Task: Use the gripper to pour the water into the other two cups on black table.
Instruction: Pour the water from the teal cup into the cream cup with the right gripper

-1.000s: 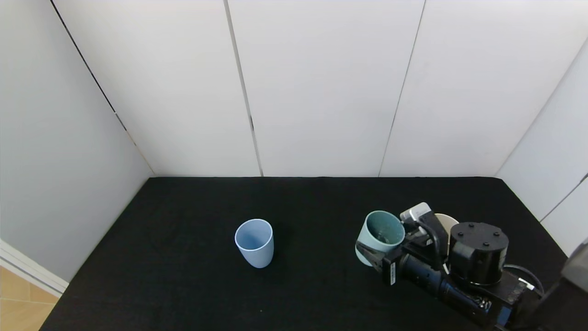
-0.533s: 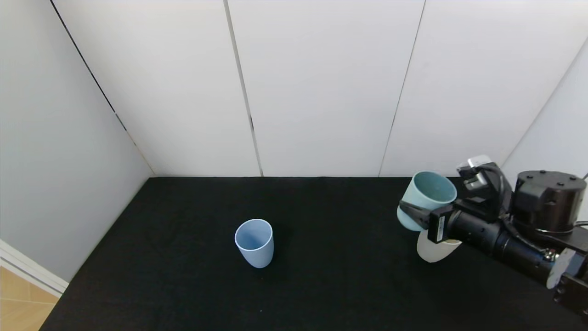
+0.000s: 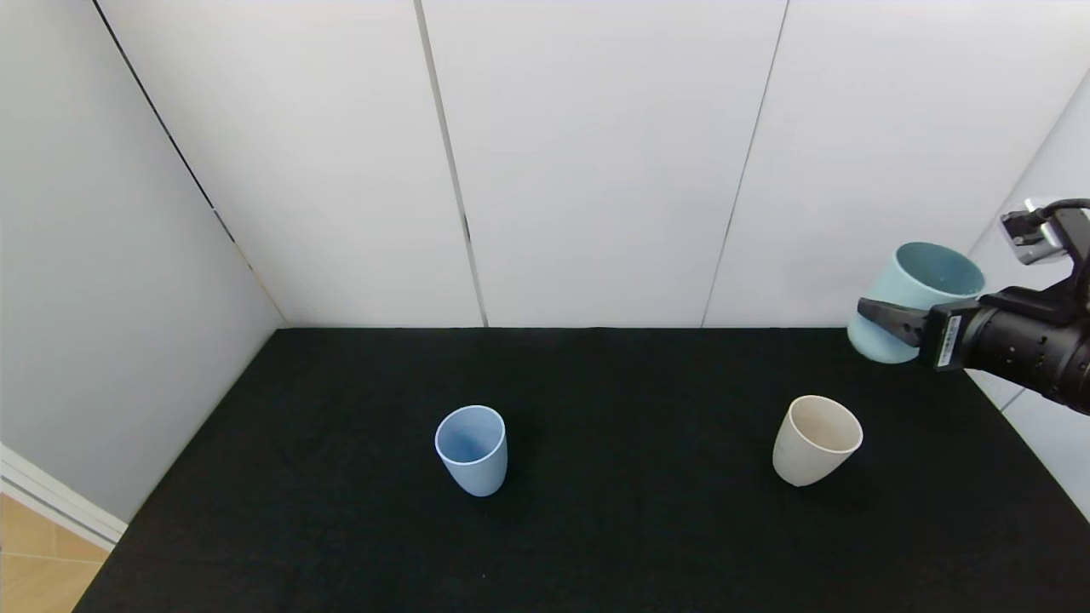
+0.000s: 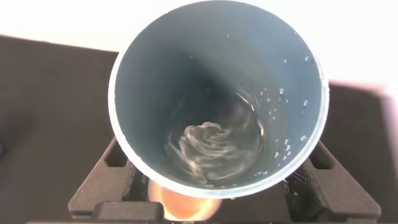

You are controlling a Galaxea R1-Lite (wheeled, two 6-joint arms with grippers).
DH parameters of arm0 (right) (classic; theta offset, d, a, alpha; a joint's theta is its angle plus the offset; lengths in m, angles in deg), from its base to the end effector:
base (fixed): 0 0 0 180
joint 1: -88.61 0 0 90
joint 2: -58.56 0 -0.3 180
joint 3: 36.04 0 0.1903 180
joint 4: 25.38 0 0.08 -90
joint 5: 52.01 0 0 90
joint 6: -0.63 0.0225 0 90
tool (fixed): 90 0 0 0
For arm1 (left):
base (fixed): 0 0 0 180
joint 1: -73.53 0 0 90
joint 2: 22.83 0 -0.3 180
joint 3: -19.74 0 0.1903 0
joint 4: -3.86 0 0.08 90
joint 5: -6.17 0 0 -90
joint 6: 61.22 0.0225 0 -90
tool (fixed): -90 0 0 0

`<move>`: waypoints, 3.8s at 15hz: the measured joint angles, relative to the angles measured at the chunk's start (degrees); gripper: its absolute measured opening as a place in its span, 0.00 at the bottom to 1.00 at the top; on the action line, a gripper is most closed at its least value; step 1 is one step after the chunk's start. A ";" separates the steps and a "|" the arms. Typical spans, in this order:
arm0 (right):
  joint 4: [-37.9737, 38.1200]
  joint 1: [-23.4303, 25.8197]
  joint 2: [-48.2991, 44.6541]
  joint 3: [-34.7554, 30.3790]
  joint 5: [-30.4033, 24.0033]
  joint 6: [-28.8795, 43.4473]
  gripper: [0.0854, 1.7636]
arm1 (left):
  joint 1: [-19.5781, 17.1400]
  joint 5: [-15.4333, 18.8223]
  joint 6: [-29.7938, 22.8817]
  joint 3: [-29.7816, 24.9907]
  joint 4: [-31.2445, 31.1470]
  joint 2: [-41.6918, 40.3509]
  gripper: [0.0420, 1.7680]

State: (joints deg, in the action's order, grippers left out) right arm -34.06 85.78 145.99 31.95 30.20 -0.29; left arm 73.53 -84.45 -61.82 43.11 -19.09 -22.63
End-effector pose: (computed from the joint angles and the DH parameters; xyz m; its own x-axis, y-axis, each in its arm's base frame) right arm 0.2660 0.0162 0.2173 0.9655 0.1834 -0.1850 -0.1849 0.9827 0.0095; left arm -0.0225 0.0002 0.0763 0.9999 0.0108 0.0038 -0.0108 0.9999 -0.0105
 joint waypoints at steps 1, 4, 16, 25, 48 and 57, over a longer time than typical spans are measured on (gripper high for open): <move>1.79 1.56 -0.33 0.67 -0.23 -2.60 0.67 | 0.00 0.02 0.02 0.00 0.00 0.00 0.97; 3.78 4.08 -0.72 1.49 -0.30 -8.30 0.67 | 0.00 0.02 0.00 0.00 0.00 0.00 0.97; 3.67 5.58 0.17 -3.66 0.29 -31.60 0.67 | 0.00 0.02 0.00 0.00 0.00 0.00 0.97; 3.77 2.36 1.49 -4.62 0.55 -36.25 0.66 | 0.00 0.00 0.02 0.00 0.00 0.00 0.97; 12.70 -2.86 8.46 4.99 17.57 -61.81 0.66 | 0.00 0.00 0.02 0.00 0.00 0.00 0.97; 12.62 -0.56 9.42 6.14 17.57 -72.53 0.66 | 0.00 0.02 0.00 0.00 0.00 0.00 0.97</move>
State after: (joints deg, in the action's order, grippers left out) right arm -21.45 85.22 155.41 38.09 47.77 -72.83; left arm 73.53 -84.42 -61.82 43.11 -19.09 -22.63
